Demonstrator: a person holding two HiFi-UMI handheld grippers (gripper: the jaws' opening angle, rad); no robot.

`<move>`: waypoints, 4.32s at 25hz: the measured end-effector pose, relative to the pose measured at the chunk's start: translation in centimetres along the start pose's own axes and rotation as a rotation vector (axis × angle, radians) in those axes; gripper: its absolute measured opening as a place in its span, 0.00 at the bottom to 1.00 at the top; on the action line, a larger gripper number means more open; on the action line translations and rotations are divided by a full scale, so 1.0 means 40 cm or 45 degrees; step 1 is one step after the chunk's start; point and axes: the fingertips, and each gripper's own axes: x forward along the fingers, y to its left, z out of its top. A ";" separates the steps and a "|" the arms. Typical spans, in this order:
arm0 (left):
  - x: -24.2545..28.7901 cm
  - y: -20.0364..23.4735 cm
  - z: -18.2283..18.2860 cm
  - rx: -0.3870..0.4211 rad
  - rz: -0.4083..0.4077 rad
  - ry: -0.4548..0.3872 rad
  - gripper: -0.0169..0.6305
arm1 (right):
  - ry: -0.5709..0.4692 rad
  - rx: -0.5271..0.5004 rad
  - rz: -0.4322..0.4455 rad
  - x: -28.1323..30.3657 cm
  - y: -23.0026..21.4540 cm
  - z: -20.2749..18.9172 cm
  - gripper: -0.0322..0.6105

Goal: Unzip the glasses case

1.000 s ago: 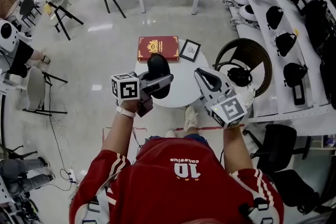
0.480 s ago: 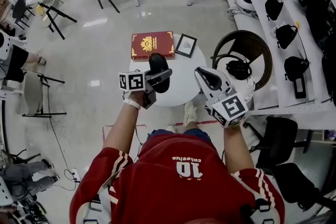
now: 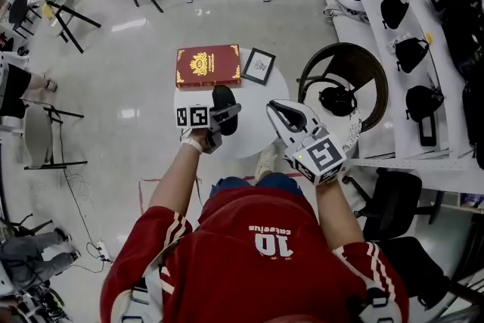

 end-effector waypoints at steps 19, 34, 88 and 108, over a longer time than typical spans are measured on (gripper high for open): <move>0.116 0.287 -0.025 -0.139 0.285 0.078 0.45 | 0.136 0.025 0.078 0.044 -0.122 -0.108 0.11; 0.009 0.376 -0.019 -0.004 0.525 0.093 0.50 | 0.136 0.021 0.114 0.053 -0.093 -0.103 0.11; -0.459 -0.577 0.094 0.880 0.245 -0.484 0.34 | -0.216 0.130 -0.215 -0.159 0.114 0.140 0.10; -0.596 -0.699 0.119 1.035 0.413 -0.760 0.04 | -0.259 0.085 -0.301 -0.194 0.166 0.197 0.10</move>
